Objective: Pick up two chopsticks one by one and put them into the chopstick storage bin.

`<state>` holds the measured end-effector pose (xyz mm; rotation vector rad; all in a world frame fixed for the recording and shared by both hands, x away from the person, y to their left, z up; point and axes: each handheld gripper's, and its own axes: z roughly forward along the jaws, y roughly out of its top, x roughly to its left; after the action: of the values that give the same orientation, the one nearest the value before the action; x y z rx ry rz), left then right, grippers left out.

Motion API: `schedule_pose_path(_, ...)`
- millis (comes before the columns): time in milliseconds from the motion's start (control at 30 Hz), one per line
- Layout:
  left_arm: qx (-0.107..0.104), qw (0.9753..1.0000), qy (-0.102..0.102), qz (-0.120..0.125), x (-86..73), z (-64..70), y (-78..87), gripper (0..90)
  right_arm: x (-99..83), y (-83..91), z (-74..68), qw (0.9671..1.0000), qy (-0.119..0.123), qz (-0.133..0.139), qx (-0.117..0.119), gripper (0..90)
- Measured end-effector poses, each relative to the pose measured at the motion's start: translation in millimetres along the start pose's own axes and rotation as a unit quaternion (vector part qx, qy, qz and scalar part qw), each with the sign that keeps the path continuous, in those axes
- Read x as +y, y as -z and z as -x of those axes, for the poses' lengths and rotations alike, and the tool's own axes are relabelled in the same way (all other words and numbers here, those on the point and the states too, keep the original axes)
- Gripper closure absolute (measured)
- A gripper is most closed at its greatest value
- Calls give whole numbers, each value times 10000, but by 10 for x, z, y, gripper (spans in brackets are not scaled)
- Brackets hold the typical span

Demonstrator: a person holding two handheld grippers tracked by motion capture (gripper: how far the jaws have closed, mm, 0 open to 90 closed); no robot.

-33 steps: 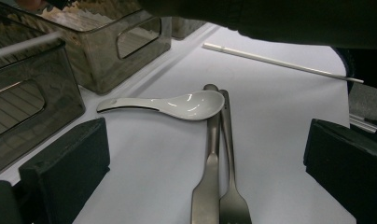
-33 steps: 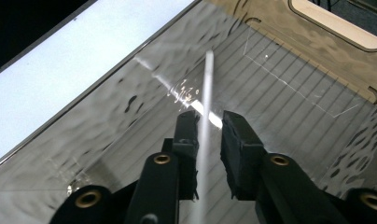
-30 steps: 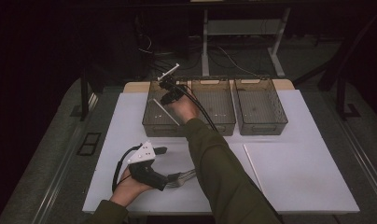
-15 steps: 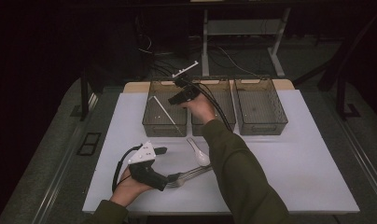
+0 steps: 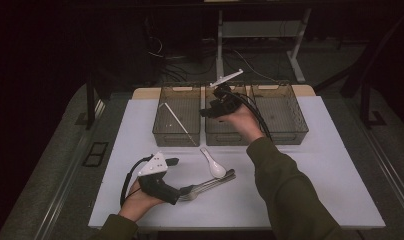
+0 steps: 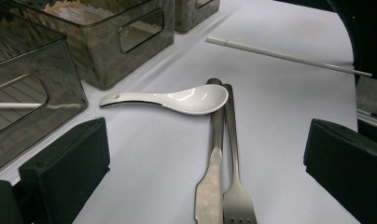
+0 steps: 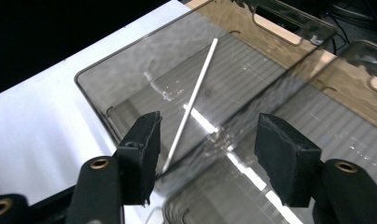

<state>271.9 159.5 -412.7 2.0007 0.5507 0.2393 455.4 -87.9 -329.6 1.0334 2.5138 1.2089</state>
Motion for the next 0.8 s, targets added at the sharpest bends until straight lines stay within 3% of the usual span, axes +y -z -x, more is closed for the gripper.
schedule_pose_path(367,36,10000,51,-64,-16,-4,-14,0,-298,373,88,9996,119,164,211,382)
schedule_pose_path(800,86,9999,77,-58,-26,-16,-17,0,-706,709,195,9995,122,245,177,329)
